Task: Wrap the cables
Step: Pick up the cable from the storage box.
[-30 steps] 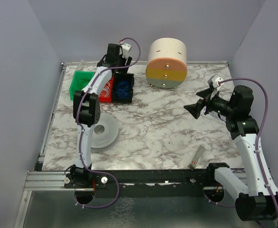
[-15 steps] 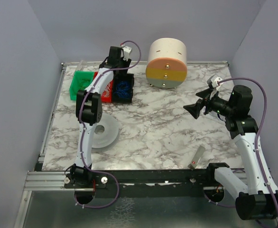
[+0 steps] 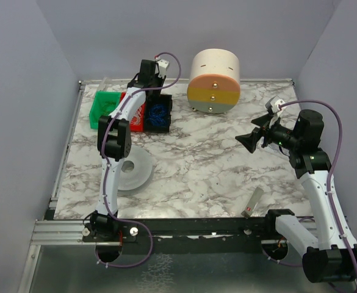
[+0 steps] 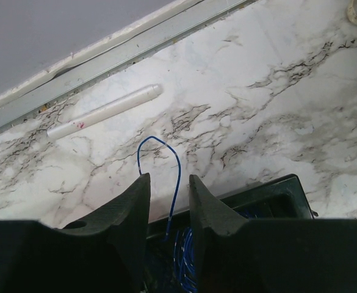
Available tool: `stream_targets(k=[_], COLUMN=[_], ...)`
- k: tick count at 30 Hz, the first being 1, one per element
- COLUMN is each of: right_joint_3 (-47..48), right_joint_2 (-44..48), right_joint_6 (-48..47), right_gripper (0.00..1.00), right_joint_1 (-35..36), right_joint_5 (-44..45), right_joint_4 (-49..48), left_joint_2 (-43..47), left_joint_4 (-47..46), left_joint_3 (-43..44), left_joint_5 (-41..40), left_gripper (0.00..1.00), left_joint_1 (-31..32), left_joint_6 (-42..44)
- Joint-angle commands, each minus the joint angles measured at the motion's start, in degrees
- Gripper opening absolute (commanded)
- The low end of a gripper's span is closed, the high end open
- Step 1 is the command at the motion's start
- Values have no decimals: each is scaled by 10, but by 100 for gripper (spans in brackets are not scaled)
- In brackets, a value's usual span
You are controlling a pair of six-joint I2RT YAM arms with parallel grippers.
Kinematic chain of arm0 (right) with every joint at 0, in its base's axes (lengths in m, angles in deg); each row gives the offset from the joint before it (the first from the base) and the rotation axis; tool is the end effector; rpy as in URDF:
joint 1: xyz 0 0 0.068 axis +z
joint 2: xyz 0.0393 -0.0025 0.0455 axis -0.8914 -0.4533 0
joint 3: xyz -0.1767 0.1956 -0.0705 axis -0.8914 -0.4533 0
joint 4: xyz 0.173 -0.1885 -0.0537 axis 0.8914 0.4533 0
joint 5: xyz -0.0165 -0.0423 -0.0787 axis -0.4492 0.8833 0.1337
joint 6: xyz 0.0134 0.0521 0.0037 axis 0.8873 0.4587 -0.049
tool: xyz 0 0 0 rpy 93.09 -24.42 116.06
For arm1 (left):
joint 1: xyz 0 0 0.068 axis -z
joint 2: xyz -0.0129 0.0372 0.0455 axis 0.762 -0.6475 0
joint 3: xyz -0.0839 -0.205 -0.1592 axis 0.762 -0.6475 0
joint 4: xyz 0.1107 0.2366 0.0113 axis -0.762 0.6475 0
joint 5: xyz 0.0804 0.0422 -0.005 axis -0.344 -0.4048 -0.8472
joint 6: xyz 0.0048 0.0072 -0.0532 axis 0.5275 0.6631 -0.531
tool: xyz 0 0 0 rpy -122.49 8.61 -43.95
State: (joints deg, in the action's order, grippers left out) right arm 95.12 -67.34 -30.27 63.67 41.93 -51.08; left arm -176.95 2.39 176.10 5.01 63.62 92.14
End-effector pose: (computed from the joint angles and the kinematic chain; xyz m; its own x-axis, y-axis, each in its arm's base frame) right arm 0.1934 0.0273 0.3565 -0.1549 -0.1663 -0.9738 -0.7362 0.6768 0.0016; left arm 0.5461 -0.1381 0.2279 -0.4935 0.3250 -0.8067 0.3932 0.9107 0.1264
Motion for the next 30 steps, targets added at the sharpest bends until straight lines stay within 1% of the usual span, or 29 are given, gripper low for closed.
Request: stream_targets(k=[1, 2, 4, 6, 9, 16, 22, 25, 27, 28, 30], right_joint_3=[-9, -8, -9, -9, -9, -10, -14, -5, 6, 14, 34], right_joint_2=[-2, -2, -2, -2, -2, -2, -4, -15, -28, -36, -58], right_joint_6=[-6, -6, -6, -6, -5, -5, -1, -3, -2, 0, 0], right_gripper=[100, 100, 100, 100, 100, 100, 100, 100, 100, 100, 100], right_joint_1=[-3, -3, -3, -3, -4, -3, -3, -3, -3, -1, 35], right_joint_5=[9, 8, 8, 7, 7, 6, -8, -34, -49, -47, -20], right_joint_4=[-12, -13, -13, -13, -13, -15, -19, -3, 7, 10, 16], left_joint_2=[-8, -7, -4, 0, 5, 28, 107, 169, 214, 234, 284], left_joint_4=[11, 12, 14, 17, 20, 25, 30, 30, 29, 29, 28], left_joint_3=[11, 11, 11, 10, 10, 20, 14, -27, -69, -91, -141], left_joint_5=[-9, -10, -13, -17, -21, -30, -30, -30, -49, -51, -52], left_gripper=[29, 29, 21, 15, 1, 0, 0, 0, 0, 0, 0], left_joint_1=[-3, -3, -3, -3, -3, -4, -11, -15, -18, -20, -24], left_joint_6=[-6, -6, -5, -4, -6, -21, -59, -73, -82, -86, -88])
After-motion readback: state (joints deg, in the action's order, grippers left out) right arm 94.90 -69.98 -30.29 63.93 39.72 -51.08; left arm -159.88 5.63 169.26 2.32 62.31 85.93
